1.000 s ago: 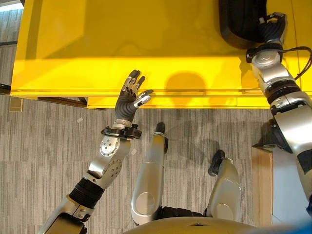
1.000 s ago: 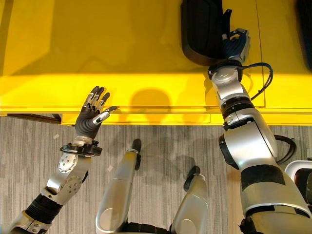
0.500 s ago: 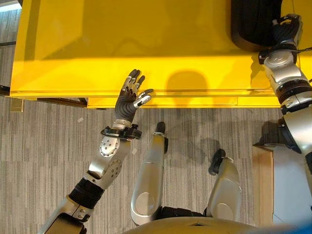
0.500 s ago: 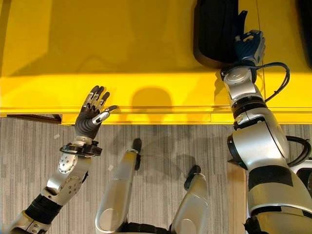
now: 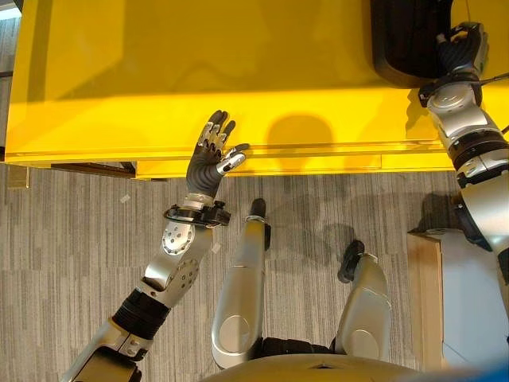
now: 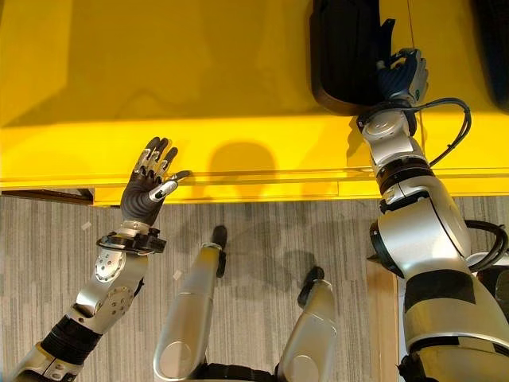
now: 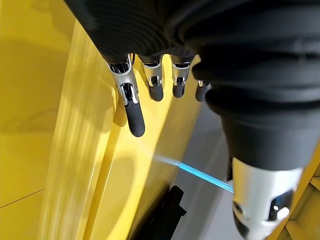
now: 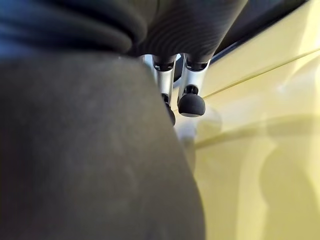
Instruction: Move parts from the plastic box to the shelf.
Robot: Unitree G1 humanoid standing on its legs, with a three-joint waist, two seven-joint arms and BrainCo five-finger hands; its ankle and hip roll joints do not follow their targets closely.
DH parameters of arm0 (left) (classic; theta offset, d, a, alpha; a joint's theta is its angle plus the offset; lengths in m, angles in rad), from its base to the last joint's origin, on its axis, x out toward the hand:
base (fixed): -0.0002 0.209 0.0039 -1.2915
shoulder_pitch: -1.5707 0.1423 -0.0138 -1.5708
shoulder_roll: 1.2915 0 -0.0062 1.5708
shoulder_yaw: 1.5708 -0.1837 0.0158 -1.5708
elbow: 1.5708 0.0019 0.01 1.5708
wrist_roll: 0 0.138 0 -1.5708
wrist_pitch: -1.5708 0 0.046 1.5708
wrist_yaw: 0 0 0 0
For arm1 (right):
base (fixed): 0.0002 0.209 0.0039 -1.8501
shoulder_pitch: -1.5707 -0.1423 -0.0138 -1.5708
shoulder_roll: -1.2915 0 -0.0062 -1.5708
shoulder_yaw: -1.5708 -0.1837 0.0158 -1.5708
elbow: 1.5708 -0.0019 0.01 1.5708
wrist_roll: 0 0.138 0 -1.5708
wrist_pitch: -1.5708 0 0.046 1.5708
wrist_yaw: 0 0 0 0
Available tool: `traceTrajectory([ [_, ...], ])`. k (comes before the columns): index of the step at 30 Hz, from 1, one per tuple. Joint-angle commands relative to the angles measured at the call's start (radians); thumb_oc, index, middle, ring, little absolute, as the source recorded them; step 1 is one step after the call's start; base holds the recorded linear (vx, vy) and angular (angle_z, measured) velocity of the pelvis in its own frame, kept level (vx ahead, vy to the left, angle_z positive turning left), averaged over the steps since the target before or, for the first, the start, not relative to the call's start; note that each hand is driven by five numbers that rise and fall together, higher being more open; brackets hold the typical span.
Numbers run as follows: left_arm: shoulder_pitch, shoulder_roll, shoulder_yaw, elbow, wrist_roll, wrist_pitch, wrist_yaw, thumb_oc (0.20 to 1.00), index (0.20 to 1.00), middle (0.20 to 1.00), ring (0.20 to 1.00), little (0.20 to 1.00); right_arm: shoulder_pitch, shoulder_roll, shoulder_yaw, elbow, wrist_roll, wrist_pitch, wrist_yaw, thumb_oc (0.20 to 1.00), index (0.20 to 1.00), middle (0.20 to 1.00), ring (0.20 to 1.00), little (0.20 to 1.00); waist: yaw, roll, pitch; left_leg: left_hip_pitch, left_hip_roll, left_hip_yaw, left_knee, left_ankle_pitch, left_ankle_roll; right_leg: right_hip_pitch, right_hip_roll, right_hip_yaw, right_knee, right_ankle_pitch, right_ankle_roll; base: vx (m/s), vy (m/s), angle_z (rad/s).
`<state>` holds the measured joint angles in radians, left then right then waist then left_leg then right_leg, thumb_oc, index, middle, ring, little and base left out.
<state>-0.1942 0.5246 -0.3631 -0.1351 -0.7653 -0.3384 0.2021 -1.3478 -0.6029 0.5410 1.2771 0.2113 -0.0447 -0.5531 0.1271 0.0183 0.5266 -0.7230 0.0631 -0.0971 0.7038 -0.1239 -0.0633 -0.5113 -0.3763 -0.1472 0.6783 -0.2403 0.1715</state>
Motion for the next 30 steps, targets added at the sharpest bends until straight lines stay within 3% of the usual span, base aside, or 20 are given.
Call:
traceTrajectory([
  [1,-0.008,0.008,-0.001,-0.017,0.022,-0.024,0.005,1.0,1.0,1.0,1.0,1.0,-0.124,-0.006,0.012,0.01,-0.001,-0.024,-0.023,1.0,1.0,1.0,1.0,1.0,0.015,0.009,-0.022,-0.005,0.05,0.023,0.004,-0.038,-0.004,0.011,0.04,-0.004,0.029,-0.04,-0.088,0.0,0.0,0.0],
  [9,-0.001,0.007,0.008,-0.017,0.021,-0.027,0.01,1.0,1.0,1.0,1.0,1.0,-0.13,0.016,-0.01,-0.051,0.043,-0.046,-0.046,1.0,1.0,1.0,1.0,1.0,0.016,0.004,-0.022,-0.005,0.049,0.02,0.005,-0.037,-0.004,0.011,0.041,-0.004,0.037,-0.044,-0.091,0.0,0.0,0.0],
  [30,0.024,0.024,0.027,-0.022,0.011,-0.029,-0.001,1.0,1.0,1.0,1.0,1.0,-0.157,-0.001,0.039,-0.254,-0.077,-0.034,-0.059,1.0,1.0,1.0,1.0,1.0,0.0,-0.014,-0.028,0.005,0.062,0.023,-0.002,-0.032,-0.007,0.009,0.049,0.004,0.032,-0.033,-0.09,0.0,0.0,-0.01],
])
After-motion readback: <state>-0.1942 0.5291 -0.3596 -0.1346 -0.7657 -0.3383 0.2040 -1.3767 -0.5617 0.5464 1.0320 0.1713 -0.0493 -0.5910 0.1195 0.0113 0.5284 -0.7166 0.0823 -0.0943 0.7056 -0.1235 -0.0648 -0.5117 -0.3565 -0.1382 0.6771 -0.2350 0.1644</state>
